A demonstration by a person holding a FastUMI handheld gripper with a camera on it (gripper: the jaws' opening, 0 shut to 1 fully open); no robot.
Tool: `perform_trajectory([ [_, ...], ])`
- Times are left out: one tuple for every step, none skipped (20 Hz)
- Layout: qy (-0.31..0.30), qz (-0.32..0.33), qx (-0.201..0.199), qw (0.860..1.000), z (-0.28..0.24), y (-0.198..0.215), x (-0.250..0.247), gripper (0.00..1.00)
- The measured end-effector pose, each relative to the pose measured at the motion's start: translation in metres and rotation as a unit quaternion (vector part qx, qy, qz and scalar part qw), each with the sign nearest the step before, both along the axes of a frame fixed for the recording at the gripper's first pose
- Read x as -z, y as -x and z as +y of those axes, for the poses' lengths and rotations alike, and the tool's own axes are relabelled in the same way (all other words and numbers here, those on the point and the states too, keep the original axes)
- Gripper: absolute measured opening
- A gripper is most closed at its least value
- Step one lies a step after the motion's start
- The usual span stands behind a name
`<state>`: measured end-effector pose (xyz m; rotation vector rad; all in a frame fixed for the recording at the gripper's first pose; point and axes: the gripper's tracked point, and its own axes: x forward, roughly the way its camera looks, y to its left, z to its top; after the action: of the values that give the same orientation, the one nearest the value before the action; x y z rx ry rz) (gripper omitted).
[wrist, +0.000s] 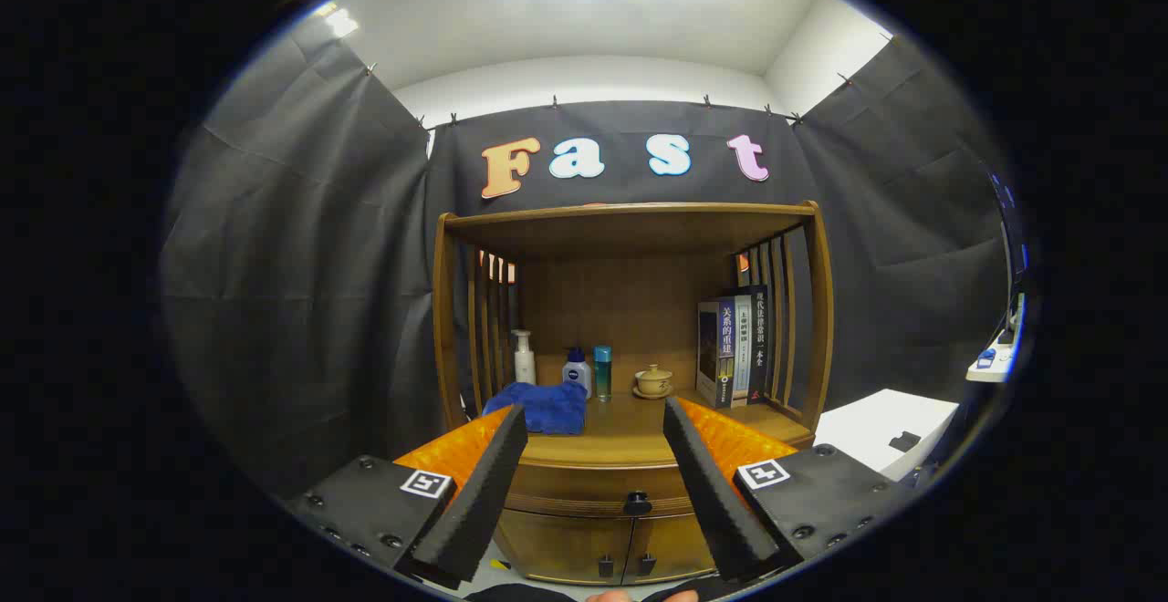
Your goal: Pull open the drawer, take out the items inside it, and place them on the countertop above the cabinet.
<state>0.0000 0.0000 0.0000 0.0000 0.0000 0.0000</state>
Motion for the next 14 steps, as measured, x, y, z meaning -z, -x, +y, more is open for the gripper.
perform_trajectory([
  [-0.001,0.000,0.000,1.000,0.0003,0.0001,-0.0002,0.98],
  [0.000,0.000,0.000,1.000,0.0004,0.0010,-0.0013,0.98],
  [0.000,-0.001,0.001,1.000,0.0002,0.0007,-0.0015,0.98],
  [0.000,-0.002,0.001,1.000,-0.0006,0.0011,-0.0016,0.98],
  [0.000,-0.002,0.002,1.000,-0.0006,0.0010,-0.0020,0.98],
  [0.000,-0.003,0.002,1.000,-0.0007,0.0006,-0.0025,0.98],
  [0.000,-0.002,0.002,1.000,-0.0006,0.0003,-0.0019,0.98],
  [-0.001,-0.003,0.002,1.000,-0.0004,0.0013,-0.0024,0.98],
  [0.000,-0.003,0.002,1.000,-0.0001,0.0020,-0.0022,0.98],
  [0.000,-0.002,0.002,1.000,-0.0007,0.0018,-0.0022,0.98],
  [0.000,-0.002,0.002,1.000,-0.0002,0.0013,-0.0023,0.98],
  [0.000,-0.001,0.002,1.000,0.0007,0.0019,-0.0022,0.98],
  [0.000,-0.001,0.001,1.000,0.0005,0.0015,-0.0017,0.98],
  [0.000,-0.001,0.001,1.000,0.0006,0.0018,-0.0023,0.98],
])
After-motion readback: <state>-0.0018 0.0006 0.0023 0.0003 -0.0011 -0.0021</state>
